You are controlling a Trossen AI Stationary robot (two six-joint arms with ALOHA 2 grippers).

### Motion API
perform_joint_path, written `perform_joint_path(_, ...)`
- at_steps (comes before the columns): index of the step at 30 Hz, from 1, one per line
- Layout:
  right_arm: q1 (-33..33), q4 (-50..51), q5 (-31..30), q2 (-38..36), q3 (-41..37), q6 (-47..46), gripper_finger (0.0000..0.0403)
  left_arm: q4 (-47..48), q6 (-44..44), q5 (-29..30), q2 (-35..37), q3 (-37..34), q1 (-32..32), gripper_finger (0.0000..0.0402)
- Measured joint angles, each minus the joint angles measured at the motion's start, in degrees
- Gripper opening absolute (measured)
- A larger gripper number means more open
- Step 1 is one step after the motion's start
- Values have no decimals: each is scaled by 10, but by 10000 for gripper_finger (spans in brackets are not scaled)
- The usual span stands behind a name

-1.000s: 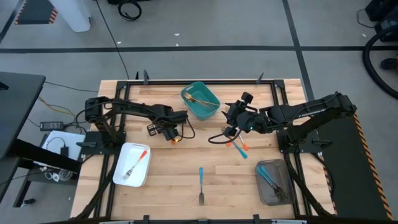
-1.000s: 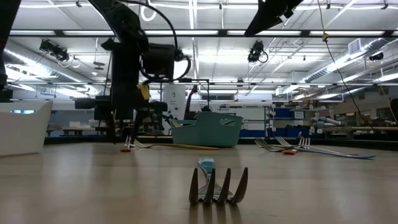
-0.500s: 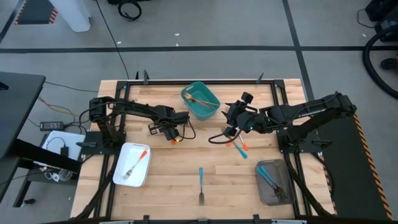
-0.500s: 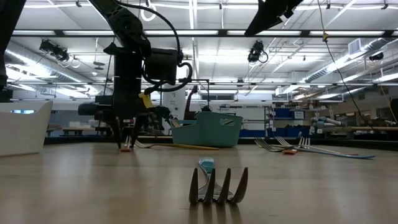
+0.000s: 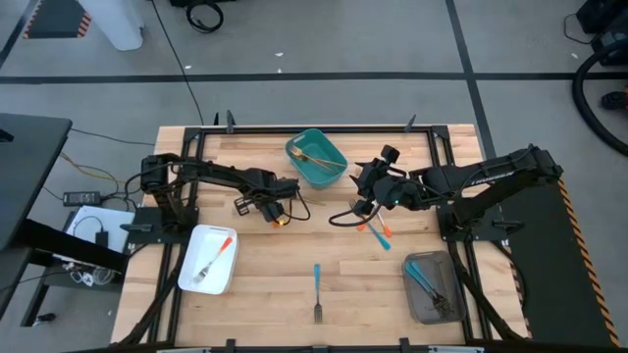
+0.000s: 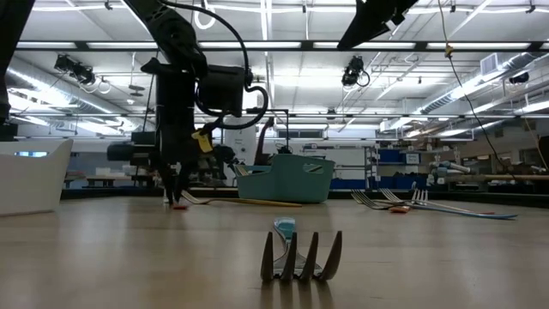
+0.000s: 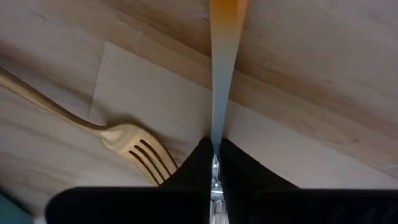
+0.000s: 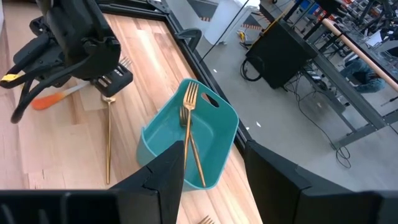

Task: Sort silverware by color (type)
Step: Put the orange fork into the white bin

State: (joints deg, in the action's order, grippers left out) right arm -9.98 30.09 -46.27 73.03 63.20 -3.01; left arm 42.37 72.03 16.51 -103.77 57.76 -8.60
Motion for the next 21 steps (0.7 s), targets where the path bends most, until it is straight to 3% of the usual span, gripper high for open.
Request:
perform_joint_path(15,0,0,0,0,0,-3,173,50,-210,46,-2,-2,50,15)
perform_joint_path(21,0,0,0,0,0,-5,173,76,-286,105,-3,-2,73,15)
